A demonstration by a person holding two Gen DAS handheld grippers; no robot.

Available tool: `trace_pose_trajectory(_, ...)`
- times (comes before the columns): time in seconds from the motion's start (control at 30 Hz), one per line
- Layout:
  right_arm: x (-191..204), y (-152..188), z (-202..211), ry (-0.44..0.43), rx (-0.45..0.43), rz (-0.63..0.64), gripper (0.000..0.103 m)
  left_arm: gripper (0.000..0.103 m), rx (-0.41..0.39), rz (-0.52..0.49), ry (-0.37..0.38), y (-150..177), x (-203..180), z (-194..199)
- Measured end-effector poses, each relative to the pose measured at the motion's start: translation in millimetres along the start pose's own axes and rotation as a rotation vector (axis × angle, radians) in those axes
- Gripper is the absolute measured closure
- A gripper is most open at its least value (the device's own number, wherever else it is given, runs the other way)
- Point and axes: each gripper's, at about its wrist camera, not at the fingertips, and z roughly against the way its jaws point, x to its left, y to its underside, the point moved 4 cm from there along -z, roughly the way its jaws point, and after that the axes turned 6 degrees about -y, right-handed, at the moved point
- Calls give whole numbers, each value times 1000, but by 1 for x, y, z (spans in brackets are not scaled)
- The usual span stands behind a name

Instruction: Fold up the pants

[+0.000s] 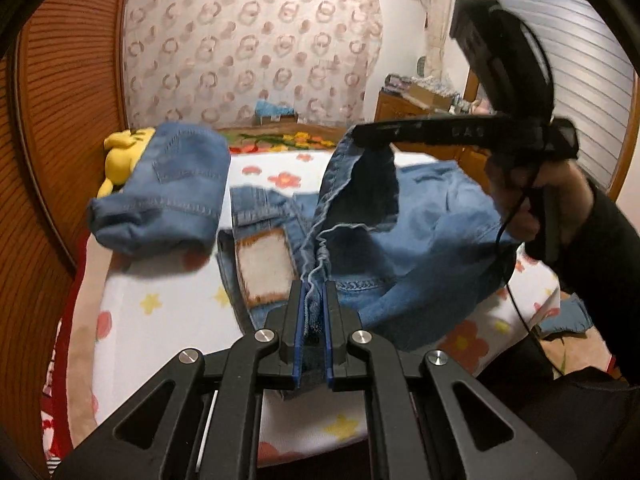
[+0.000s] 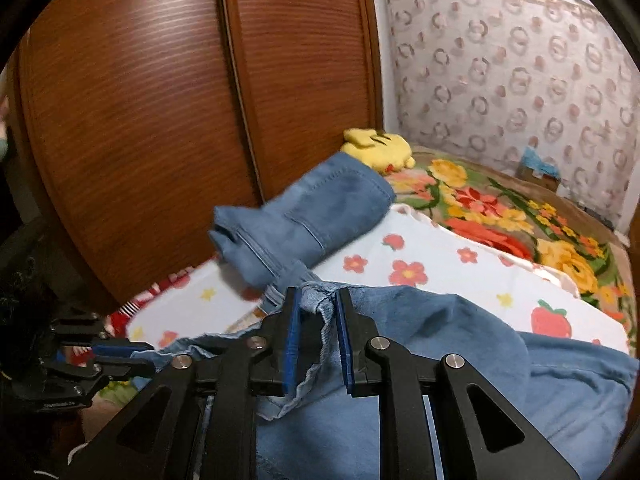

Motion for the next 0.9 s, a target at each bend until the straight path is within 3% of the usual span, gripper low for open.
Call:
trace_pose_trajectory(0.27, -13, 9, 21, 82, 0, -23, 69, 94, 38, -3, -9, 15, 4, -8)
trace_pose_trajectory(0.63, -26, 96, 84, 200, 66, -80, 69, 94, 56, 2, -13, 20, 4, -15)
trace_pose_trajectory(0.9, -19, 126, 112, 250, 79, -135, 69, 94, 71, 2, -14, 25, 3, -20)
